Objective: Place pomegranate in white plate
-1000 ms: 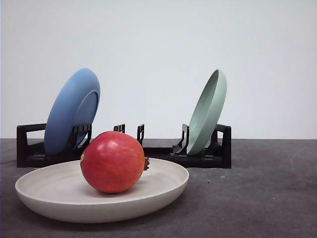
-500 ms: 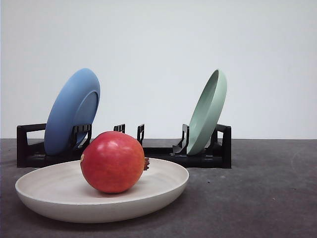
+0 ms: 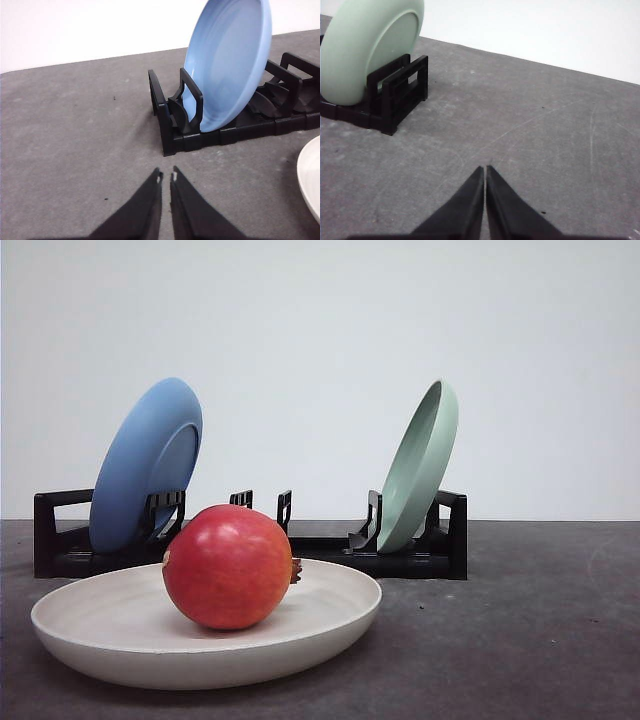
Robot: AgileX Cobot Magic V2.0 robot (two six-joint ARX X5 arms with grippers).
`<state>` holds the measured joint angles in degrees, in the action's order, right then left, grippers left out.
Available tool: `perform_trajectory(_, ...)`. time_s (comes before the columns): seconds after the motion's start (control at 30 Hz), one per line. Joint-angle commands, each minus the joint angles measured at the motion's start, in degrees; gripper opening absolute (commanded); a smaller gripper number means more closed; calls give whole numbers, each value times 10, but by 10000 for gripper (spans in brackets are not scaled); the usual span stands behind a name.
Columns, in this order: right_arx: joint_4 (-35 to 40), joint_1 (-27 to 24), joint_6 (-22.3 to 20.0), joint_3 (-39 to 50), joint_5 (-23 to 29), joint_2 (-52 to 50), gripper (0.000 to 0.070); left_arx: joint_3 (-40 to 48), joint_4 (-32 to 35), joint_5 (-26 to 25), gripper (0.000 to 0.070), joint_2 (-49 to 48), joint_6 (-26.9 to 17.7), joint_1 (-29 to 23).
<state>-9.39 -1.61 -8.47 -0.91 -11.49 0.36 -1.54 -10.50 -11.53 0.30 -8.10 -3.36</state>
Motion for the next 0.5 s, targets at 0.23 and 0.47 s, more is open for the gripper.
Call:
perform_trajectory(0.23, 3, -1, 9, 3, -1, -2, 0, 6, -2, -1, 11, -1, 0, -2)
perform_trajectory(0.47, 3, -1, 9, 3, -1, -2, 0, 6, -2, -1, 11, -1, 0, -2)
